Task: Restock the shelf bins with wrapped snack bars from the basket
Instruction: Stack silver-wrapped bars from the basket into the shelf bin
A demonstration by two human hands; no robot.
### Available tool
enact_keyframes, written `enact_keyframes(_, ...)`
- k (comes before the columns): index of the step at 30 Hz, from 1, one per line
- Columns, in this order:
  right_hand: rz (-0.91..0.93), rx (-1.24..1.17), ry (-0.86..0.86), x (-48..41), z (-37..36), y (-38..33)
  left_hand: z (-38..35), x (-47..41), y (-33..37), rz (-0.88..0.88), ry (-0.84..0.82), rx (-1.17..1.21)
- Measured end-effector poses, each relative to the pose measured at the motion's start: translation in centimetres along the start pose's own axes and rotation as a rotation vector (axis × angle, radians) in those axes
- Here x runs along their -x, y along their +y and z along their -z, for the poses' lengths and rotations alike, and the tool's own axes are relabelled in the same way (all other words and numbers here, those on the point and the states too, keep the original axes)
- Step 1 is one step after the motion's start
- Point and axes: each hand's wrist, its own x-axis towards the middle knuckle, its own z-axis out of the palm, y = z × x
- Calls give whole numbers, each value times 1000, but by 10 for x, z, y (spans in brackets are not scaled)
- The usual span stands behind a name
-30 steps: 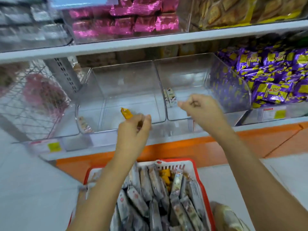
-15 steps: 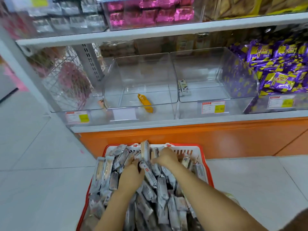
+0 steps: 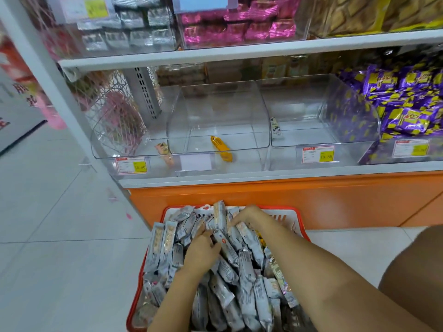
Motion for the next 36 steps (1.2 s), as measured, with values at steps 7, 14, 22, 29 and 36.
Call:
enact_keyframes(7, 102, 55, 115, 20, 9, 3, 17, 6, 14, 4, 147, 220)
enact_keyframes(14, 754, 140, 325, 106, 37, 31, 45, 11, 47, 349, -394, 1171)
enact_keyframes(22, 1175, 441, 375, 166, 76, 28, 71, 34, 95, 51, -641, 1544)
enact_keyframes(29, 1134, 330, 228, 197, 101, 34, 98, 39, 116, -64, -573, 1386)
enact_keyframes(36, 1086, 32, 454, 175, 88, 29, 102, 31, 132, -215, -451, 1315)
